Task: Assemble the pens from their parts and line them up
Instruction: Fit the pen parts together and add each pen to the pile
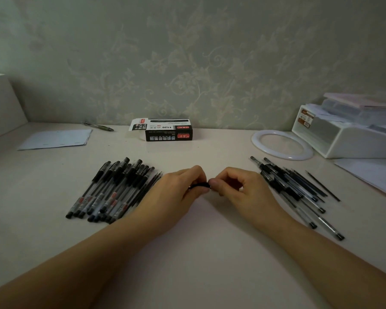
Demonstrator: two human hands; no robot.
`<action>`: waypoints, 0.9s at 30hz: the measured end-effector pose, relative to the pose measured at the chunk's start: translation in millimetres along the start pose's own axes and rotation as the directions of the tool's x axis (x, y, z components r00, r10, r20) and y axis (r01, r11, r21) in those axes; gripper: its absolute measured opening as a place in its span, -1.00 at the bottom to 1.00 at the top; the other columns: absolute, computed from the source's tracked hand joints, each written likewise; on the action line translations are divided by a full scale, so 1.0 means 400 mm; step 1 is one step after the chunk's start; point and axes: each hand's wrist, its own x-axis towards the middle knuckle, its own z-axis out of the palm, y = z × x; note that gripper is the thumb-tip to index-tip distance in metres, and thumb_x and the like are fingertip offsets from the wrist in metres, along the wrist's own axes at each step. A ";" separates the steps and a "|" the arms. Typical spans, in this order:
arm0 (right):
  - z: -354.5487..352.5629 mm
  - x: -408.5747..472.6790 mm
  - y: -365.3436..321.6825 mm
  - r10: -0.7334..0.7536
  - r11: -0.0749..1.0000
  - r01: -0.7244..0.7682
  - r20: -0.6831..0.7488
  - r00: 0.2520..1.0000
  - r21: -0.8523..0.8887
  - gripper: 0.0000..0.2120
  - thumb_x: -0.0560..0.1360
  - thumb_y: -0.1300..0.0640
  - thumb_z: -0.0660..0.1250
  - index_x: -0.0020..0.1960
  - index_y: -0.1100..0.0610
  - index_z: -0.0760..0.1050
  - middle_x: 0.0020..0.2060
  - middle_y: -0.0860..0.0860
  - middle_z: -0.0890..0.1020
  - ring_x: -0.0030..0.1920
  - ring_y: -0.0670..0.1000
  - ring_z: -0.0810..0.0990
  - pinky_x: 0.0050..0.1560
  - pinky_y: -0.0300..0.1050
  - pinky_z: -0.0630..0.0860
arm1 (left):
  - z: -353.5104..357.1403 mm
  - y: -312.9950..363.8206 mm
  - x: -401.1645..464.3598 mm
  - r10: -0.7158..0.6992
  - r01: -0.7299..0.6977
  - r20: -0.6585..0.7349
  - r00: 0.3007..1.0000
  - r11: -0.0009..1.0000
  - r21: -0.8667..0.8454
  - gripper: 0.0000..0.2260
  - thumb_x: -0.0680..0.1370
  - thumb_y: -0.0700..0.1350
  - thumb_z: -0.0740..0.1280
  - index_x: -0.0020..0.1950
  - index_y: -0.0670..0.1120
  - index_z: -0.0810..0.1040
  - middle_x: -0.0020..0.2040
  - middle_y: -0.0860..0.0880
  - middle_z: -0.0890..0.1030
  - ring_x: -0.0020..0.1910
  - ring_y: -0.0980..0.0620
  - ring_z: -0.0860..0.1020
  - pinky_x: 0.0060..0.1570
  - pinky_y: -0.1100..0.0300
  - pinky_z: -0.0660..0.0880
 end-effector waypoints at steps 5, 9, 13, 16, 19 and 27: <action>-0.002 0.002 0.001 0.006 0.999 -0.006 0.003 1.000 0.053 -0.90 0.46 0.07 0.47 -0.20 0.06 0.66 -0.35 -0.06 0.67 -0.33 -0.10 0.58 -0.27 -0.42 0.40 | 0.004 -0.002 -0.002 -0.029 0.028 0.035 0.999 0.999 0.030 -0.85 0.61 0.01 0.17 -0.01 0.02 0.51 -0.35 0.16 0.45 -0.33 0.11 0.45 -0.28 -0.02 0.45; -0.005 0.002 0.004 0.004 0.989 -0.008 0.028 1.000 0.145 -0.98 0.45 0.14 0.49 -0.15 0.08 0.67 -0.29 -0.05 0.69 -0.27 -0.09 0.61 -0.20 -0.29 0.50 | 0.002 0.001 -0.005 -0.044 0.041 0.028 0.999 0.995 0.095 -0.70 0.61 0.13 0.04 -0.05 0.04 0.51 -0.39 0.14 0.43 -0.40 0.10 0.43 -0.37 0.01 0.43; 0.004 0.002 0.005 0.009 0.992 -0.015 0.050 0.999 0.128 -0.82 0.45 0.14 0.49 0.01 -0.06 0.61 -0.12 -0.10 0.68 -0.19 0.03 0.60 -0.17 -0.22 0.53 | 0.003 -0.007 -0.003 -0.048 0.052 -0.040 0.998 0.995 0.088 -0.82 0.62 0.06 0.09 -0.04 0.06 0.44 -0.37 0.16 0.43 -0.36 0.13 0.43 -0.37 0.07 0.38; 0.005 0.003 0.008 0.055 0.994 -0.054 -0.008 0.998 0.096 -0.85 0.47 -0.11 0.43 -0.03 -0.07 0.59 -0.16 -0.16 0.66 -0.19 -0.06 0.61 -0.16 -0.28 0.50 | 0.007 -0.010 -0.008 -0.035 0.037 -0.023 0.999 0.994 0.105 -0.86 0.60 0.12 0.13 0.00 0.09 0.37 -0.36 0.18 0.42 -0.36 0.15 0.42 -0.41 0.15 0.30; 0.005 0.001 0.010 0.029 0.999 -0.030 0.012 0.999 0.021 -0.80 0.51 -0.11 0.37 -0.16 -0.01 0.61 -0.33 -0.13 0.66 -0.32 -0.20 0.55 -0.26 -0.41 0.39 | 0.014 -0.006 -0.012 -0.010 0.010 -0.003 1.000 0.992 0.127 -0.85 0.57 0.15 0.17 0.00 0.09 0.36 -0.35 0.19 0.41 -0.37 0.15 0.43 -0.43 0.19 0.29; 0.003 -0.001 0.006 0.023 0.994 -0.028 0.044 0.999 0.105 -0.91 0.47 -0.03 0.45 -0.03 -0.09 0.62 -0.16 -0.13 0.67 -0.21 0.04 0.57 -0.20 -0.30 0.48 | 0.007 -0.006 -0.009 0.035 -0.034 -0.021 0.999 0.997 0.062 -0.90 0.59 0.03 0.24 -0.03 0.03 0.49 -0.22 0.16 0.48 -0.30 0.13 0.46 -0.32 0.04 0.45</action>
